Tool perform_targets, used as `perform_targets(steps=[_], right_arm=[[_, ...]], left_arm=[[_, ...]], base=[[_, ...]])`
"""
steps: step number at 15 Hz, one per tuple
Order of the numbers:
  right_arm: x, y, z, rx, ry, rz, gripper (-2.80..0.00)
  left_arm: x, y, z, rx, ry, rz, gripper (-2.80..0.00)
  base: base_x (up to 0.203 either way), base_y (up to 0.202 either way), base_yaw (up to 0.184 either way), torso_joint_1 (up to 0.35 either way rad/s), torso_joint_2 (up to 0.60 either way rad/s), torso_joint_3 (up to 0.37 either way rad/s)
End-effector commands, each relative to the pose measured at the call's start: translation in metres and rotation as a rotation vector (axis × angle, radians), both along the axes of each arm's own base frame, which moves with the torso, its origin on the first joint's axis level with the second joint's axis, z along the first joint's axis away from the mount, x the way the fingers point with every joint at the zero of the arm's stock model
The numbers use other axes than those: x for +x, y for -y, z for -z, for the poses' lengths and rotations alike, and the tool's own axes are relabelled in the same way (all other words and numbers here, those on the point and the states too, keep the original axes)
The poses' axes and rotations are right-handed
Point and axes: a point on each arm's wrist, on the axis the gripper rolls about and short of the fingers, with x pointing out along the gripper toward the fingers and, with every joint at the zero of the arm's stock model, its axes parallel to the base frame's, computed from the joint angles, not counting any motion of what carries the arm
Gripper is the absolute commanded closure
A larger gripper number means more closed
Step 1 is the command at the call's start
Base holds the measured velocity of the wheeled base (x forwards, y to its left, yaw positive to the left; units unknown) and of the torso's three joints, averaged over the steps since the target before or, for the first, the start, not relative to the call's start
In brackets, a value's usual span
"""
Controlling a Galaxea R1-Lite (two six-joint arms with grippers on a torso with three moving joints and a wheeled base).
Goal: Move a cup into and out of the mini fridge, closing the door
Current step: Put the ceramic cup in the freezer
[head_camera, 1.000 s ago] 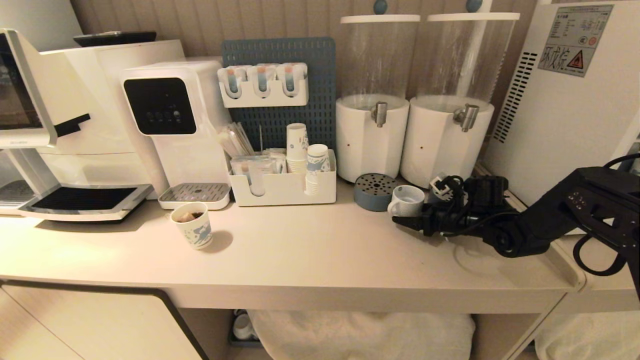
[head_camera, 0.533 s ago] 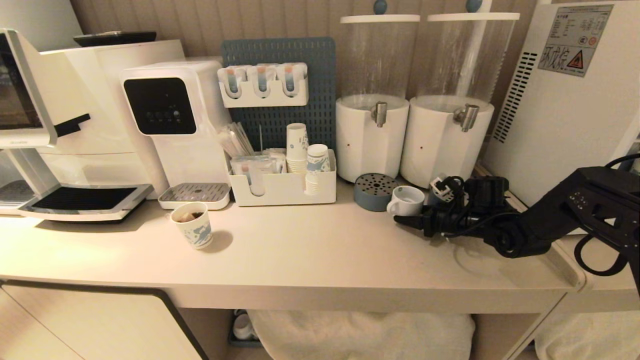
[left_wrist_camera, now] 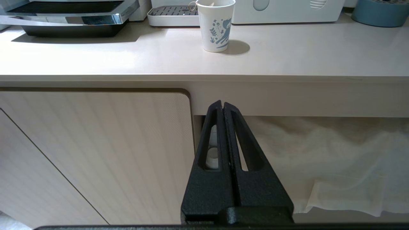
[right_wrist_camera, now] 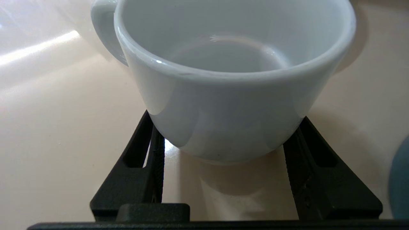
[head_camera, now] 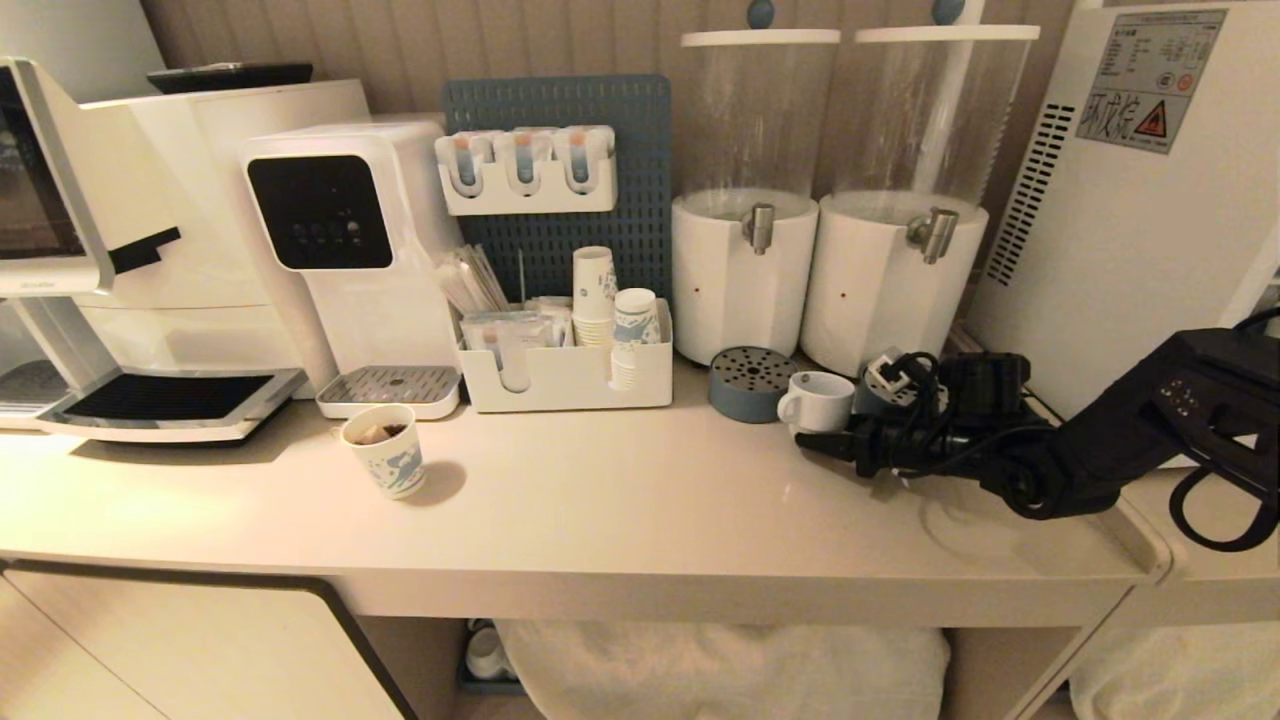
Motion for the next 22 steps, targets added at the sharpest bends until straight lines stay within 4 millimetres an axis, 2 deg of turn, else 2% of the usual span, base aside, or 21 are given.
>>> perform_targets(steps=[1, 16, 22], right_arm=[[0.000, 0.000, -0.001, 0.002, 0.008, -0.005, 0.00], [-0.002, 0.003, 0.006, -0.003, -0.001, -0.001, 0.00], [0.002, -0.003, 0.027, -0.089, 0.017, 0.057, 0.00]], left_arm=[[0.000, 0.000, 0.000, 0.000, -0.001, 0.000, 0.00], [0.000, 0.000, 0.000, 0.000, -0.001, 0.000, 0.00], [0.000, 0.000, 0.000, 0.000, -0.001, 0.000, 0.00]], base=[[0.000, 0.000, 0.000, 0.000, 0.00, 0.000], [0.000, 0.000, 0.000, 0.000, 0.00, 0.000], [0.000, 0.000, 0.000, 0.000, 0.00, 0.000]])
